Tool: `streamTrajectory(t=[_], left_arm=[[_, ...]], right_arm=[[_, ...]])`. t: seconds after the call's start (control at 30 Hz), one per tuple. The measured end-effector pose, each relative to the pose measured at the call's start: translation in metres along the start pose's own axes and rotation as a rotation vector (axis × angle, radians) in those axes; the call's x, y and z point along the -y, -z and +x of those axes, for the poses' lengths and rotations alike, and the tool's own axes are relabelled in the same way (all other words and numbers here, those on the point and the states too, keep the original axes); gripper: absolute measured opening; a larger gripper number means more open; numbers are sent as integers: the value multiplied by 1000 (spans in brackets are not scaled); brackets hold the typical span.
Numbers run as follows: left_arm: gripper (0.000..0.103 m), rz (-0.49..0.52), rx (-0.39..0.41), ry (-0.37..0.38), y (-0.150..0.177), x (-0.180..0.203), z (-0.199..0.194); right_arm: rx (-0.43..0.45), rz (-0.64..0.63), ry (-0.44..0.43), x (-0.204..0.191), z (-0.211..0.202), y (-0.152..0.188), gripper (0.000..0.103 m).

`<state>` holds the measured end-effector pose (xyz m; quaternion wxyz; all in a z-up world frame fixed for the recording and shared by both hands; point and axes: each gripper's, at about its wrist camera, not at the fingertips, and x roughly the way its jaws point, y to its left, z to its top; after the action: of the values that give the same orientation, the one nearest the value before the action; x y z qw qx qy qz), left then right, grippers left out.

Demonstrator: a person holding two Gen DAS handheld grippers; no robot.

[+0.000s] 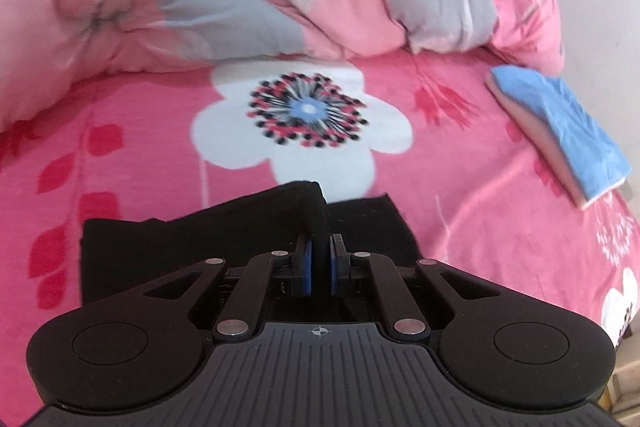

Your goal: Fold clothes

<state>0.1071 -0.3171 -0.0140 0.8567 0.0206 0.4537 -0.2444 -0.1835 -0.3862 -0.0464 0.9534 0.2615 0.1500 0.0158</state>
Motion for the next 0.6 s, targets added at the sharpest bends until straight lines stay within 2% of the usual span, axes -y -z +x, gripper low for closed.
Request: streamTrajectory(t=[0.23, 0.37, 0.43, 0.5, 0.6], left_arm=[[6, 48, -34, 10, 4, 27, 21], [12, 95, -90, 70, 10, 36, 37], [20, 100, -106, 104, 14, 35, 41], [37, 94, -99, 131, 17, 31, 37], [57, 107, -60, 163, 20, 23, 18]], right_arm=[[-21, 69, 41, 25, -5, 3, 2], [-43, 114, 60, 38, -5, 4, 2], [-54, 137, 69, 45, -6, 5, 2], [-65, 159, 78, 52, -6, 6, 2], [-93, 232, 74, 66, -3, 8, 2]])
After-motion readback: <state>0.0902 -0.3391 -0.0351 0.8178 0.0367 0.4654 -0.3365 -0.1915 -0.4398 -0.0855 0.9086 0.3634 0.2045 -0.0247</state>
